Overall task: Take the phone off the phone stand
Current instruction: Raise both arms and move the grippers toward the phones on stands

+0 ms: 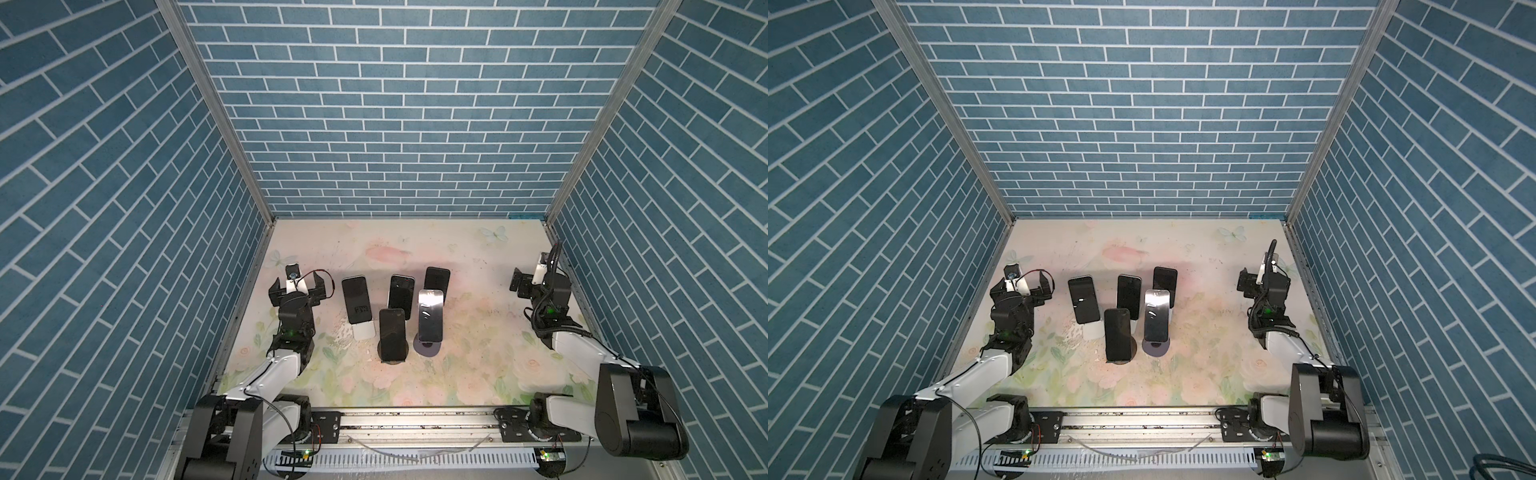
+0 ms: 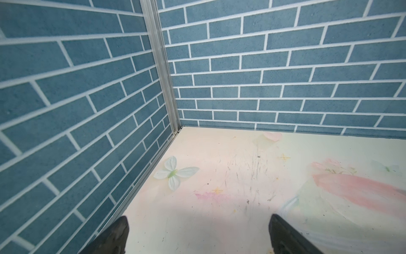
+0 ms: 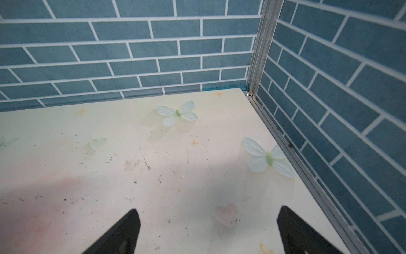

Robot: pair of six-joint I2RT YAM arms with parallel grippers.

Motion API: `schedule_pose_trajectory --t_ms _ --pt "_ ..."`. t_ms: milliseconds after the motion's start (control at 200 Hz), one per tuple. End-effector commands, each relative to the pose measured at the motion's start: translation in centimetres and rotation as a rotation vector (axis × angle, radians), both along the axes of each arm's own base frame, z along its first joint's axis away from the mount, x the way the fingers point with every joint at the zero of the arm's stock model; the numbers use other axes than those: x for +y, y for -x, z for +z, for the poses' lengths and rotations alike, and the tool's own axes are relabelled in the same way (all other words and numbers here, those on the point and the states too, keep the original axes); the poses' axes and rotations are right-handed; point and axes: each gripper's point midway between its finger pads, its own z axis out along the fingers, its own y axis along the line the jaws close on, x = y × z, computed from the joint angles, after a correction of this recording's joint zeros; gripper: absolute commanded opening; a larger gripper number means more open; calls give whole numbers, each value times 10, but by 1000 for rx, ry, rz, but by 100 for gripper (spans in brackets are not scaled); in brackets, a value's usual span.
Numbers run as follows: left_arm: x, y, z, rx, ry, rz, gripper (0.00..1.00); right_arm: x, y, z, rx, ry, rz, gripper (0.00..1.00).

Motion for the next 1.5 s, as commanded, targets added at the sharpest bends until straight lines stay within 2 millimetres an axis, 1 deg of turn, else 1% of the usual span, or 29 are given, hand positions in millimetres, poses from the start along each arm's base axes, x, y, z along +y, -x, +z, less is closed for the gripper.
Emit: schedule_pose_trajectory --t_ms 0,175,370,580,795,915,965,1090,1175,1185,1195,1350,1495 --pt "8 4 -14 86 11 45 100 3 5 -5 74 -14 2 97" --pt "8 6 -21 152 53 59 100 13 8 -9 158 -47 18 94" --pt "3 8 -17 200 135 55 100 35 16 -15 239 -75 49 94" --pt "6 15 -11 230 186 89 100 44 23 -16 312 -89 25 94" --pt "-2 12 0 263 242 65 100 50 22 -2 359 -83 -3 94" --pt "-7 11 12 250 280 43 99 56 22 7 365 -86 -5 94" --pt "-9 12 17 246 296 37 100 58 23 11 369 -88 -7 92" --pt "-22 11 26 257 335 -14 100 68 25 21 391 -79 5 90" --pt "-33 13 23 284 350 -47 100 73 26 28 405 -64 6 89" --pt "-35 11 30 270 355 -55 100 73 27 28 406 -62 4 89" --pt "-36 11 33 267 358 -61 100 73 27 29 408 -62 4 89" --pt "-58 12 43 279 365 -135 100 85 31 40 429 -60 28 89" --pt "-75 13 60 271 361 -209 100 99 36 47 444 -68 62 90"
